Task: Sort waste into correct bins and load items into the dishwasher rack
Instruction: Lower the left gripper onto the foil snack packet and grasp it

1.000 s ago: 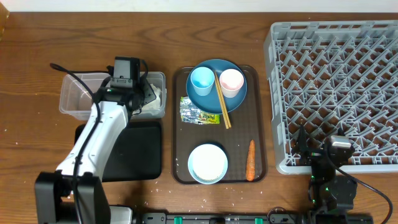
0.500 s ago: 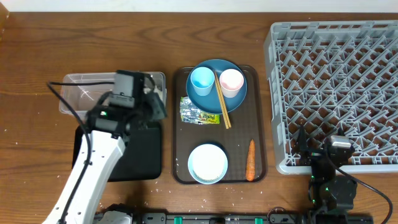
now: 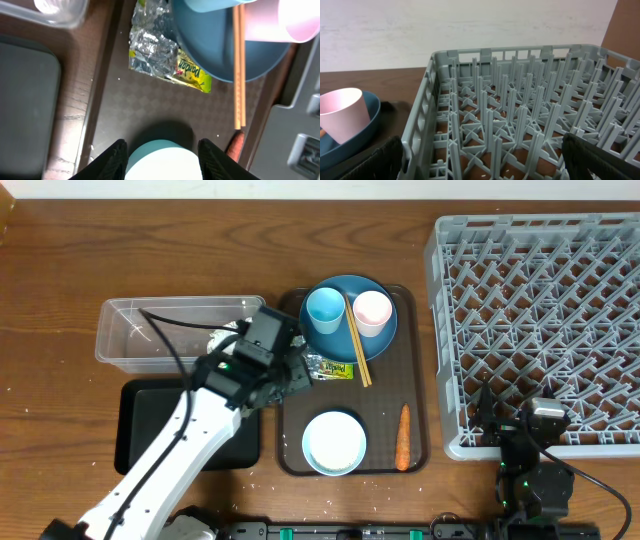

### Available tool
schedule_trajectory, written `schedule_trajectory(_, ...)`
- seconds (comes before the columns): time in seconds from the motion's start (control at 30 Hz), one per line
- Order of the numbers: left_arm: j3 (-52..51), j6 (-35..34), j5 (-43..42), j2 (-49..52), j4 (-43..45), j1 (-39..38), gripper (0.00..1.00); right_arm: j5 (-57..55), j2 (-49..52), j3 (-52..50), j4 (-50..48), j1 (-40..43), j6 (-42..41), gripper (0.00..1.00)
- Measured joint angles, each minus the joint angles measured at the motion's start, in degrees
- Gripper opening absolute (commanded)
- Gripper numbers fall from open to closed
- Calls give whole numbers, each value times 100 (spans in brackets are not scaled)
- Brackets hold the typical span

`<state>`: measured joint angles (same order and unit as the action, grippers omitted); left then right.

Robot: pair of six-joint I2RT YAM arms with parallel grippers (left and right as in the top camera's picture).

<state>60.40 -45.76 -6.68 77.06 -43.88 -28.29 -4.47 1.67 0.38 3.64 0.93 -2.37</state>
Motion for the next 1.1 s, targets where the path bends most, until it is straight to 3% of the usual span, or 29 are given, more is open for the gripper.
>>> schedule_trajectory(0.47,0,-361,111,1274,522,-229,48,0,0,0,0,0,0,99)
schedule_trajectory(1.1,0,-367,284,2111,1117,-229,48,0,0,0,0,0,0,99)
